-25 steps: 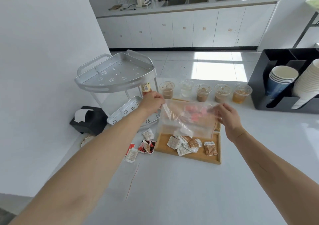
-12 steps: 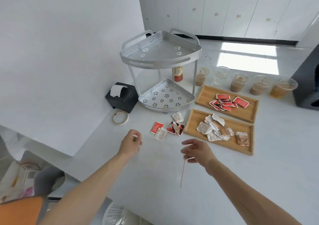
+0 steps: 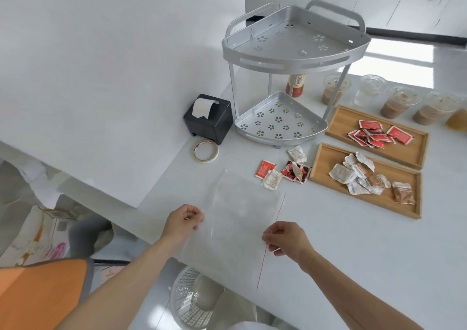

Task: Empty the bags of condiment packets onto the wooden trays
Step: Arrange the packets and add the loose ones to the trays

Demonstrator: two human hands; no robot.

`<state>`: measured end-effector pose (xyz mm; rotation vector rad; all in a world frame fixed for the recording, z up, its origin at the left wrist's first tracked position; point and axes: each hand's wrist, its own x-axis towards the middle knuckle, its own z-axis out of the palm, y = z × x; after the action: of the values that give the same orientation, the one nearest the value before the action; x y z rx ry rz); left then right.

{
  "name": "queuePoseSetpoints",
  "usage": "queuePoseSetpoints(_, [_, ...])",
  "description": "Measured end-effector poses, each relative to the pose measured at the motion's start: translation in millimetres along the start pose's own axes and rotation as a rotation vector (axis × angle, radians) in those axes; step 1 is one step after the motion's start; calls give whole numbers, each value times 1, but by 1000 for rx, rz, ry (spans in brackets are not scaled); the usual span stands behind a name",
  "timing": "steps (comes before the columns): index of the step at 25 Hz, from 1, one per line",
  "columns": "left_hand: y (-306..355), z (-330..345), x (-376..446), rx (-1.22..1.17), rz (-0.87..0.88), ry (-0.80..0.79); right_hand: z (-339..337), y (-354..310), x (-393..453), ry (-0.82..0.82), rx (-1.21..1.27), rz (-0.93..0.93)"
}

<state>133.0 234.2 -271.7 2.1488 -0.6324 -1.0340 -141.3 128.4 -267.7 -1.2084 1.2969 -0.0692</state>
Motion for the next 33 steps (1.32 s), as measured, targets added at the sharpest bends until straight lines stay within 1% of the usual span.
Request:
queuePoseSetpoints(3, [-11, -8, 14, 51, 15, -81, 16, 9, 3, 77, -59, 51])
queuePoseSetpoints(6, [-17, -7, 25, 157, 78, -162, 21, 18, 2, 160, -195, 91])
queuePoseSetpoints(10, [-19, -5, 33, 257, 166, -180, 24, 21, -1, 243, -386, 116])
queuePoseSetpoints(15, [-16, -3, 36, 325, 221, -169, 23, 16, -9, 262, -657, 81])
queuePoseSetpoints(19, [-14, -3, 36, 336, 217, -172, 17, 11, -11, 223, -731, 84])
queuePoseSetpoints(22, [-10, -6, 35, 379, 207, -188, -3, 5, -12, 179, -857, 65])
queuePoseSetpoints(25, [9, -13, 37, 456, 211, -175, -38, -2, -10, 145, -989, 7])
queuePoseSetpoints(28, [39, -15, 39, 491, 212, -141, -76, -11, -7, 170, -1122, -43])
queuePoseSetpoints(30, [64, -8, 42, 552, 215, -186, -98, -18, -8, 215, -1167, -51])
queuePoseSetpoints(33, [105, 7, 50, 730, 238, -348, -127, -31, -7, 236, -1227, -41])
